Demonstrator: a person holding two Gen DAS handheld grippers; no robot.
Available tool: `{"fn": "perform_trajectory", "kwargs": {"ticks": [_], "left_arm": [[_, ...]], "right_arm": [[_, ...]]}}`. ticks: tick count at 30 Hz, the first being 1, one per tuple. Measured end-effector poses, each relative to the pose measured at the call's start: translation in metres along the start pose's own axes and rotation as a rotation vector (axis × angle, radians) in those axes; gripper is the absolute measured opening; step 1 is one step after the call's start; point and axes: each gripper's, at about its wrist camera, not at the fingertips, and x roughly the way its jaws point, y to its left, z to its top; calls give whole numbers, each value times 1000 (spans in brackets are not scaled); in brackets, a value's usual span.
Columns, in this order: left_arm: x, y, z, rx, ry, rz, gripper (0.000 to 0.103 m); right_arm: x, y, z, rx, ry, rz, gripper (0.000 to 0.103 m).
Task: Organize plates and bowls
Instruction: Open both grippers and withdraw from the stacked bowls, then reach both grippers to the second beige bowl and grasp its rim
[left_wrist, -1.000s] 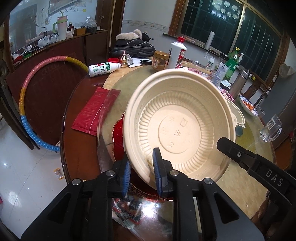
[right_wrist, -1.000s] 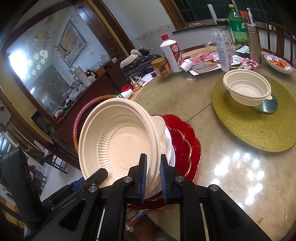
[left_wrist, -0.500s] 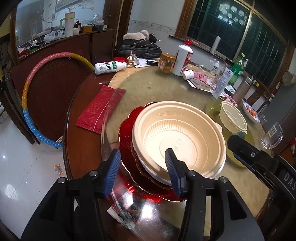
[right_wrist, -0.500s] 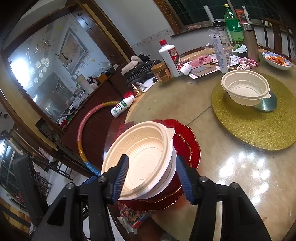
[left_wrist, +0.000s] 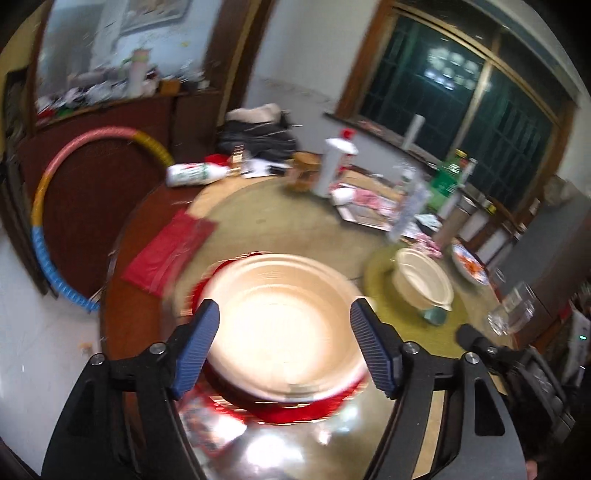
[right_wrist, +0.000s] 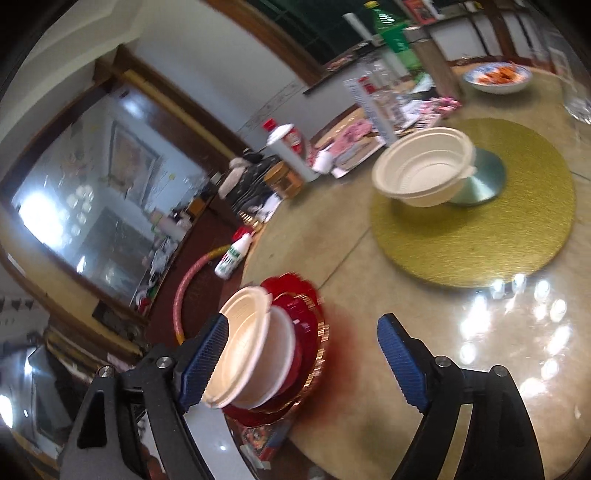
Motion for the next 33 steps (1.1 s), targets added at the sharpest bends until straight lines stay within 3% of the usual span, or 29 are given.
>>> {"fn": "perform_trajectory", "kwargs": {"ticks": [9, 14, 18, 23, 33], "left_arm": [[52, -118, 2, 147, 82, -142, 74], [112, -166, 1, 168, 146, -100, 74], [151, -181, -4, 175, 196, -52, 74], [178, -182, 0, 132, 203, -26, 74], [220, -170, 8, -17, 202, -7, 74]], "right_arm": [[-26, -88, 34, 196, -66, -52, 87], [-33, -123, 46, 243, -81, -72, 86], [-41, -151, 51, 270, -93, -107, 86], [-43, -171, 75, 310, -131, -148, 86], [35, -172, 148, 304, -138, -169, 84]]}}
